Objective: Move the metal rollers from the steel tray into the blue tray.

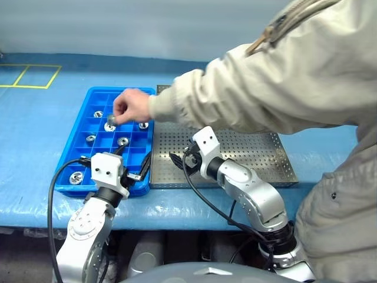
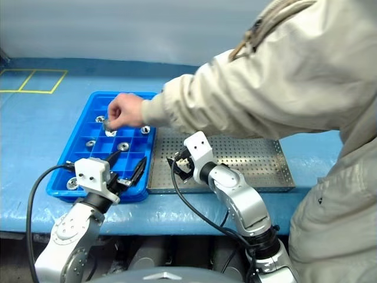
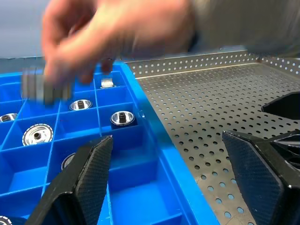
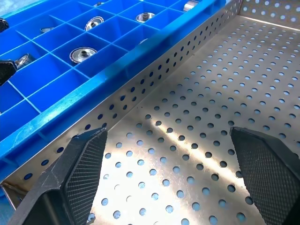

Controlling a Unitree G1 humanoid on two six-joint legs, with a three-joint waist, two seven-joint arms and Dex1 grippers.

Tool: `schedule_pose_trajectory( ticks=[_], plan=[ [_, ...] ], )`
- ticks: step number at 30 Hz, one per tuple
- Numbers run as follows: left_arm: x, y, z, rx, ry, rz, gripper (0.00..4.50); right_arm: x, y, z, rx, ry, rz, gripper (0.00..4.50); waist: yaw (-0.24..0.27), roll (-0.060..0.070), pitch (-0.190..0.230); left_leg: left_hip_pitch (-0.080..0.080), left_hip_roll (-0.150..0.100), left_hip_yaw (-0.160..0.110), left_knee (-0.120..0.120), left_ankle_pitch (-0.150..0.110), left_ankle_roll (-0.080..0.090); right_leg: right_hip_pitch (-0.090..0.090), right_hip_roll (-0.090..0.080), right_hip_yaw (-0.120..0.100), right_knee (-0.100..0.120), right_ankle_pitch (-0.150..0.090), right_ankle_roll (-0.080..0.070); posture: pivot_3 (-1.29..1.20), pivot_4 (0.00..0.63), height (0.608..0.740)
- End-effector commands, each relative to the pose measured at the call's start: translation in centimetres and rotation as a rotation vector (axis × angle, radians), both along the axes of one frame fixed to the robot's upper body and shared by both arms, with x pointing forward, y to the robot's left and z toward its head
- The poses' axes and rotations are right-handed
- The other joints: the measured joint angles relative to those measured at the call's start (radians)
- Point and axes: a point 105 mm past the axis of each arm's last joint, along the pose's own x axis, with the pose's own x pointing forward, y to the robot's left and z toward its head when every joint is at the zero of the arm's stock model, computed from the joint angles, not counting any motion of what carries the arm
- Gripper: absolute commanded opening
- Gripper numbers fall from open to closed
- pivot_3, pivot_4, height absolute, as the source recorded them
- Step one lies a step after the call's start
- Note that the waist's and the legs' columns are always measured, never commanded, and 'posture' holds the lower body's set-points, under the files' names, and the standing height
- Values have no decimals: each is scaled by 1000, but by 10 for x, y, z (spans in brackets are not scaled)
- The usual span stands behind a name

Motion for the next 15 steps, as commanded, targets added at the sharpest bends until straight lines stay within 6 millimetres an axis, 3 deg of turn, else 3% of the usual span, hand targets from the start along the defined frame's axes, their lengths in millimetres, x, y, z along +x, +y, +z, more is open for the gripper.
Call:
schedule_pose_trajectory(
  ticks=[1,15],
  plan=[
    [0,-2,5,-2,-23,-8,4095,-2,5,13,23,-46,23,4423,0,0,0,0,0,0,0,0,0,0,0,0,0,0,0,217,150,740],
    [0,-1,5,0,-20,-6,4095,-3,7,11,22,-41,27,4423,0,0,0,0,0,0,0,0,0,0,0,0,0,0,0,219,150,740]
  ],
)
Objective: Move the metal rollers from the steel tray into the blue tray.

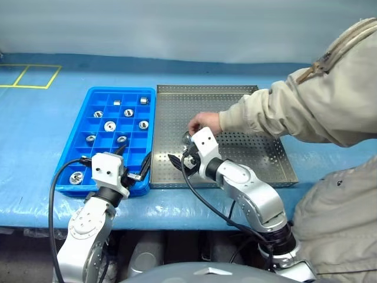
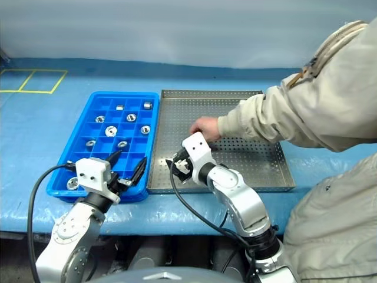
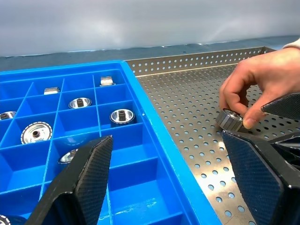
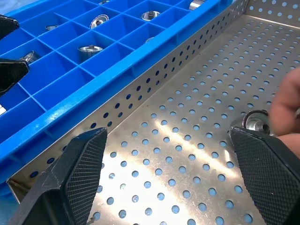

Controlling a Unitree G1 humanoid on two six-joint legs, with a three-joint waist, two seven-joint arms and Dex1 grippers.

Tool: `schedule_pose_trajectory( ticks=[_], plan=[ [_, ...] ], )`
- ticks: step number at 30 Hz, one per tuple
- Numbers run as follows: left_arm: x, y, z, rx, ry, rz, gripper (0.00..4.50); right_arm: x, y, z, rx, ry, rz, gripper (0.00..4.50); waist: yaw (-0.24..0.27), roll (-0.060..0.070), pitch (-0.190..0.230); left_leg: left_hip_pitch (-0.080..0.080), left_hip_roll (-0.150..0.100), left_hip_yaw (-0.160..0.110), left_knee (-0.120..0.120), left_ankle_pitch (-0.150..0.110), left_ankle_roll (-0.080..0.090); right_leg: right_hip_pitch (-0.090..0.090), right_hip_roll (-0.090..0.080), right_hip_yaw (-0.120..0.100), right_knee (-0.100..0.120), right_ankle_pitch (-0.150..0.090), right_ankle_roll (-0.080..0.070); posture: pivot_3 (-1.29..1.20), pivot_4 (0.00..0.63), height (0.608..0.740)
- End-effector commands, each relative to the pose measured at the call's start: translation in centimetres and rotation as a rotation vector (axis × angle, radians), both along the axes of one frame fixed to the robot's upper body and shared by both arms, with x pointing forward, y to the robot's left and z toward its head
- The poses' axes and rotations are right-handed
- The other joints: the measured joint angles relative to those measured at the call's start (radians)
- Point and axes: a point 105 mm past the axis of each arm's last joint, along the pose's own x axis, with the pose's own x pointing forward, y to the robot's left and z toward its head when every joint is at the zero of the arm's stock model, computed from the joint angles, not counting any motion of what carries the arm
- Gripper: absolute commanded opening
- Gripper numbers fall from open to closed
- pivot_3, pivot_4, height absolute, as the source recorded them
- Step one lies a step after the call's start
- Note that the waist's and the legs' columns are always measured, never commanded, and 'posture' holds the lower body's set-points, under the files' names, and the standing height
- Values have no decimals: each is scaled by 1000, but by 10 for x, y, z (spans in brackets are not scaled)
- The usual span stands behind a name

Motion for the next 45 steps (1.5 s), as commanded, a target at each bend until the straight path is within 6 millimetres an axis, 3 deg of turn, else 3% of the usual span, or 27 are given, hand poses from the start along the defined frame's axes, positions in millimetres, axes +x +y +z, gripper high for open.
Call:
schedule_pose_trajectory(
  ticks=[1,11,14,19,23,30,33,39,45],
  plan=[
    [0,-1,6,0,-22,-4,4095,-1,3,12,26,-43,12,4423,0,0,0,0,0,0,0,0,0,0,0,0,0,0,0,218,150,740],
    [-1,-2,5,-2,-19,-6,4095,5,-3,17,27,-66,-24,4423,0,0,0,0,0,0,0,0,0,0,0,0,0,0,0,216,150,740],
    [0,-2,5,-3,-20,-9,4095,23,-11,25,44,-107,-125,4423,-2,0,0,0,0,0,0,0,0,0,0,0,0,0,0,205,150,740],
    [2,-4,5,-6,-23,-23,4095,57,-11,18,63,-117,-246,4423,-9,0,0,2,-1,2,0,1,0,0,1,2,1,0,0,198,150,740],
    [2,-6,5,-7,-24,-27,4095,74,-5,-3,73,-74,-280,4423,-14,0,0,2,-1,4,-1,1,0,0,1,4,1,3,-2,212,150,740],
    [1,-4,5,-6,-24,-5,4095,80,-2,-42,28,-3,-277,4423,-14,0,0,2,-1,5,-1,1,0,0,1,6,1,6,1,243,150,740],
    [0,-3,6,-5,-26,5,4095,80,-5,-46,25,-4,-280,3855,-13,0,0,4,-1,5,-1,1,0,0,1,6,1,6,1,249,150,740],
    [-2,3,7,2,-37,51,4095,77,1,-29,63,-46,-238,1855,-11,0,0,4,0,6,-1,1,0,0,1,7,1,5,2,275,150,740],
    [-7,22,11,19,-69,186,4095,68,31,23,105,-180,-81,1701,-6,0,0,4,1,6,-2,1,0,0,1,8,1,4,5,331,150,740]
  ],
)
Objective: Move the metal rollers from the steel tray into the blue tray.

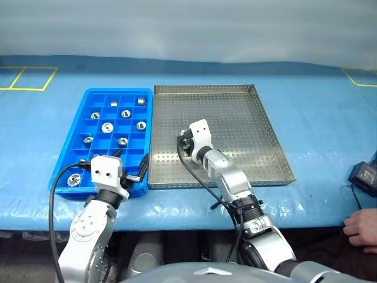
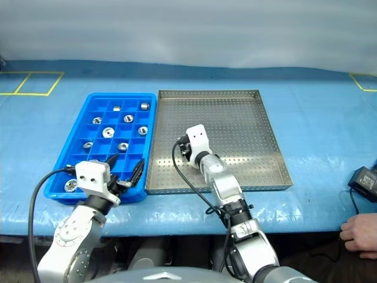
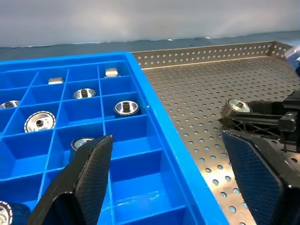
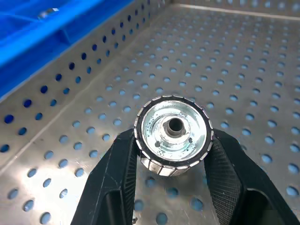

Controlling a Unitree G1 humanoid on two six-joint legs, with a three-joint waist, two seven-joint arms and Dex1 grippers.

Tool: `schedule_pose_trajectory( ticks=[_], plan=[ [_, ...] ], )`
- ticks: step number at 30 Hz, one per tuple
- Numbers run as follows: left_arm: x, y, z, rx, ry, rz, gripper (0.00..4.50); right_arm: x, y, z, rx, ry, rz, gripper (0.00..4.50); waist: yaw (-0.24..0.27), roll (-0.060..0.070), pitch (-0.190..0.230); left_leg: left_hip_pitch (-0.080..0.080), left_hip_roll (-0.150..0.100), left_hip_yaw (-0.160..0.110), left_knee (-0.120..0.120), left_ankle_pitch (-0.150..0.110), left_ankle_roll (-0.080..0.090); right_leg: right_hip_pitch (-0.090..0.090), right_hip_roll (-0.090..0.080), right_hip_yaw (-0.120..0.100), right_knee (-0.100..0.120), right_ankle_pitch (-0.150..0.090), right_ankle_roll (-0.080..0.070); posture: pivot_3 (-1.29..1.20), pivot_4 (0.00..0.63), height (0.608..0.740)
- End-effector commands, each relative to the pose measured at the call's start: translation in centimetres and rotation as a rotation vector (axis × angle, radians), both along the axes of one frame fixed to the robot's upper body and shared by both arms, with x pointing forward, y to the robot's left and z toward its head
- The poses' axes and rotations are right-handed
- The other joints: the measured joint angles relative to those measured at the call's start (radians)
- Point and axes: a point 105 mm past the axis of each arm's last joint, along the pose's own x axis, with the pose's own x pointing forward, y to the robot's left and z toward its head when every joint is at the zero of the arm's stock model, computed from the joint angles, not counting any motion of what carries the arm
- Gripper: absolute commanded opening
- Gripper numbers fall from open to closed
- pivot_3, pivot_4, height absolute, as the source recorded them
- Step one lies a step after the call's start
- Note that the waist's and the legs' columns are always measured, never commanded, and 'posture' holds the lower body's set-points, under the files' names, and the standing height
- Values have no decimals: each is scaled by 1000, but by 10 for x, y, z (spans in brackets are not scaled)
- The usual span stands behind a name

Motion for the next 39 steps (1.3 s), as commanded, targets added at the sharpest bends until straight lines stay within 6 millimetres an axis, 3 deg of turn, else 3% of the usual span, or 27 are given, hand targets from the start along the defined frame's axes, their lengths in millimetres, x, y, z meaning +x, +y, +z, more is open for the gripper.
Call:
schedule_pose_trajectory(
  ticks=[1,7,13,25,33,39],
  plan=[
    [-6,13,21,21,-95,93,4095,-7,29,53,36,-147,129,1701,3,0,0,0,0,0,0,0,0,0,0,0,0,0,0,362,150,740],
    [-21,35,24,31,-111,235,4095,-26,68,76,24,-182,288,1701,36,0,0,0,0,-2,-1,0,0,0,0,-1,0,-1,0,456,150,740],
    [-34,40,22,34,-94,285,4095,-45,91,62,7,-143,398,1701,92,0,0,-3,0,-2,-1,0,0,-1,-2,-2,-3,-2,-1,499,150,740],
    [-29,32,19,24,-84,242,4095,-56,65,30,-85,-28,393,1701,164,-1,0,-6,0,-3,0,0,0,-3,-1,-5,-3,-4,-3,449,150,740],
    [-21,25,19,21,-83,188,4095,-57,39,34,-89,-14,310,4356,170,-1,0,-6,-1,-4,0,0,0,-2,-1,-9,-3,-5,-5,401,150,740],
    [-7,18,24,40,-95,103,4095,-53,3,56,-40,-69,203,4480,161,0,0,-6,-1,-4,1,0,0,-2,-1,-11,-3,-5,-5,293,150,740]
  ],
)
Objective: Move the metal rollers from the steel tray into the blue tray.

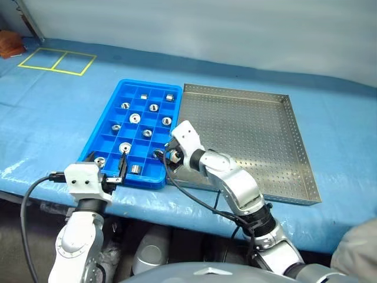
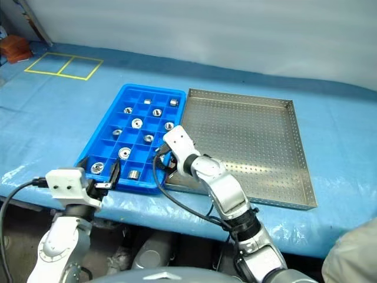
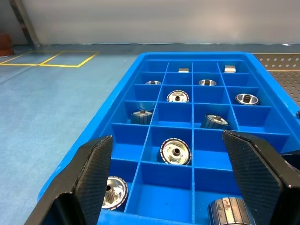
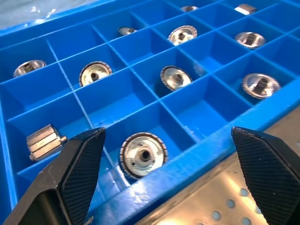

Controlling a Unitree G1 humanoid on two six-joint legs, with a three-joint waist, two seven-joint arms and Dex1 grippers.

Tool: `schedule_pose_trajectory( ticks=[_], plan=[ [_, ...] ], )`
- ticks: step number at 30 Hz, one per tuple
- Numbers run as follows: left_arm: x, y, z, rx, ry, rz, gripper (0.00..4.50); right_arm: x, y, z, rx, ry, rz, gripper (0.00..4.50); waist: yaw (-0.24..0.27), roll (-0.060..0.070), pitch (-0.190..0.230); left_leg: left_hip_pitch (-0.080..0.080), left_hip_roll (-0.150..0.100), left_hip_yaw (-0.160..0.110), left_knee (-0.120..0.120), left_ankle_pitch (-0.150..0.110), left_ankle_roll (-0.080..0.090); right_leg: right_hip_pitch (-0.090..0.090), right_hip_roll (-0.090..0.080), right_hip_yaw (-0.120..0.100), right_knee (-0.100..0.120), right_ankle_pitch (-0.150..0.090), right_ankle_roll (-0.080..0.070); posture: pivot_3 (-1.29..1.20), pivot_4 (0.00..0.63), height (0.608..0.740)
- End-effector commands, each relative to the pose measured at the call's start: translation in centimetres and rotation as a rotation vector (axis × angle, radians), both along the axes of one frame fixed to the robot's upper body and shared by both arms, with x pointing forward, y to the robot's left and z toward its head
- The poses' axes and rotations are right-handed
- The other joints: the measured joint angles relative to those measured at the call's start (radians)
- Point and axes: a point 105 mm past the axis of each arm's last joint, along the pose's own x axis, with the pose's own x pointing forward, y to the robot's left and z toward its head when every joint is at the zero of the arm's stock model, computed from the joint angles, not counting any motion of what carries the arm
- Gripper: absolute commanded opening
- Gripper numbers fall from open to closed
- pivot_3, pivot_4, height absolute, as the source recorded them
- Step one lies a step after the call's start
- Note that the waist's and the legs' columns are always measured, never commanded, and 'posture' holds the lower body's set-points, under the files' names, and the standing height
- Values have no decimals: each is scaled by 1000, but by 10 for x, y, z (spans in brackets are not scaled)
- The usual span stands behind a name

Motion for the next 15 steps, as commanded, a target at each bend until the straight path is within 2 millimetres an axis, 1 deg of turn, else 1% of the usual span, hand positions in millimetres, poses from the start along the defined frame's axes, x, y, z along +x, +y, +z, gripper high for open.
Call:
schedule_pose_trajectory(
  ticks=[1,3,7,8,12,15],
  plan=[
    [8,-7,8,27,-22,-72,4095,-3,-20,27,66,-79,-35,4480,-8,0,0,0,0,0,0,0,0,0,0,0,0,0,0,279,150,740],
    [15,-10,9,36,-24,-108,4095,-6,-30,30,67,-96,-43,4480,-34,0,0,0,0,0,0,0,0,1,0,0,-1,0,0,229,150,740],
    [33,-21,11,67,-29,-213,4095,-15,-56,25,41,-116,-96,4480,-87,0,0,0,-1,0,0,0,0,1,0,-1,-1,0,0,137,150,740],
    [36,-22,12,68,-31,-226,4095,-16,-59,24,42,-114,-107,4480,-103,0,0,0,-1,0,0,0,0,1,0,0,0,0,0,127,150,740],
    [48,-34,13,86,-37,-303,4095,-18,-80,14,35,-102,-224,4480,-174,0,0,2,-1,0,0,0,0,2,0,2,1,1,0,69,150,740],
    [54,-44,13,99,-37,-365,4095,-21,-90,6,26,-83,-275,4480,-207,0,0,3,0,0,0,0,0,2,0,4,2,1,1,48,150,740]
  ],
)
